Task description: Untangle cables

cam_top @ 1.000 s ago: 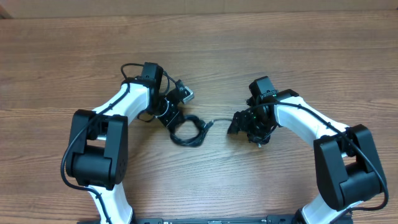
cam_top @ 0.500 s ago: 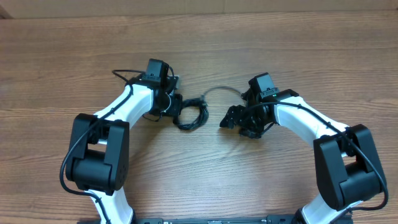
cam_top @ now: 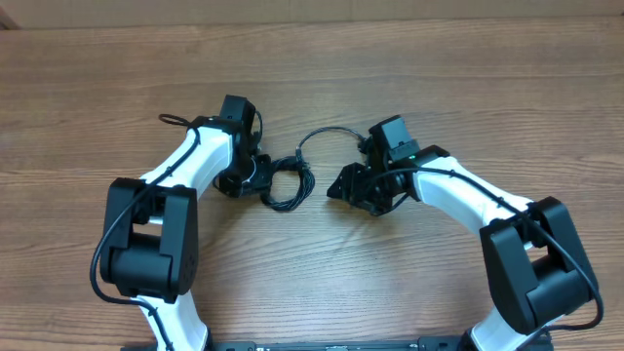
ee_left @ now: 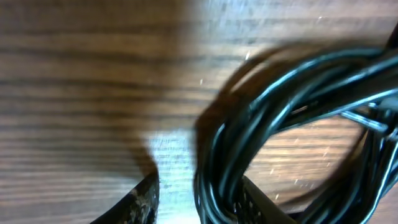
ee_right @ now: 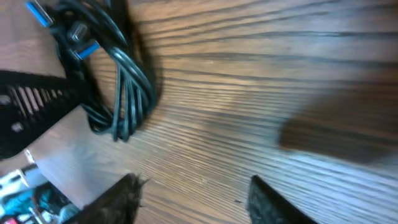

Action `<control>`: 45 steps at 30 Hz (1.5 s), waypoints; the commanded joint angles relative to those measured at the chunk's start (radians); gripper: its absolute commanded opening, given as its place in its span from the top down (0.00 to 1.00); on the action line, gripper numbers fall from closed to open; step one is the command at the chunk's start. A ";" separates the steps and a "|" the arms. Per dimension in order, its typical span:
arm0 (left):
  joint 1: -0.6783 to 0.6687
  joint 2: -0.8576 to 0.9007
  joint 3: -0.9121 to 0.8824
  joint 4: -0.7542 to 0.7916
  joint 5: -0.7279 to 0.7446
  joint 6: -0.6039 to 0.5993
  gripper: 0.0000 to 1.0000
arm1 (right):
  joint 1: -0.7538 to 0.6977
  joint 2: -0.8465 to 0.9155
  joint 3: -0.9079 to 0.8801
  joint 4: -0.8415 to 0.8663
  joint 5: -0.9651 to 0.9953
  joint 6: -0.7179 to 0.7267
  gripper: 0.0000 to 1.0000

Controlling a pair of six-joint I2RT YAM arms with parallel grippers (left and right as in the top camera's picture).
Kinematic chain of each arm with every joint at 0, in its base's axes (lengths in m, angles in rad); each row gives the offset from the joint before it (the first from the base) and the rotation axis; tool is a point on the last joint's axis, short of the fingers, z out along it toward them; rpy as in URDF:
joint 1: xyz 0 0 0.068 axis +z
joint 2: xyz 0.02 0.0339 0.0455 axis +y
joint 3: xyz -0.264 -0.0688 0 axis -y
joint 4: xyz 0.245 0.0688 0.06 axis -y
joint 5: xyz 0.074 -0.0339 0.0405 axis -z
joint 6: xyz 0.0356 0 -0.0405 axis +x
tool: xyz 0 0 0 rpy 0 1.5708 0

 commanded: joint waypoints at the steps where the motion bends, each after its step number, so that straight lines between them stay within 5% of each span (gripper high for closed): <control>1: 0.008 0.041 0.054 -0.016 -0.031 0.052 0.58 | 0.026 -0.005 0.006 0.035 0.005 0.034 0.53; 13: 0.007 0.044 0.074 0.108 -0.078 0.157 0.66 | 0.122 -0.005 0.085 0.076 0.109 0.116 0.66; 25: 0.007 0.044 0.031 -0.056 0.094 0.046 0.96 | 0.237 -0.004 0.085 0.100 0.347 0.223 0.75; 32: 0.007 0.002 0.123 -0.194 0.031 0.053 0.87 | 0.230 -0.004 0.085 0.072 0.346 0.203 0.65; 38: 0.007 0.000 0.197 -0.209 0.011 0.063 0.41 | 0.230 -0.004 0.085 0.068 0.346 0.200 0.64; 45: 0.006 0.004 0.166 -0.155 -0.023 0.220 0.51 | 0.230 -0.004 0.085 0.042 0.346 0.200 0.62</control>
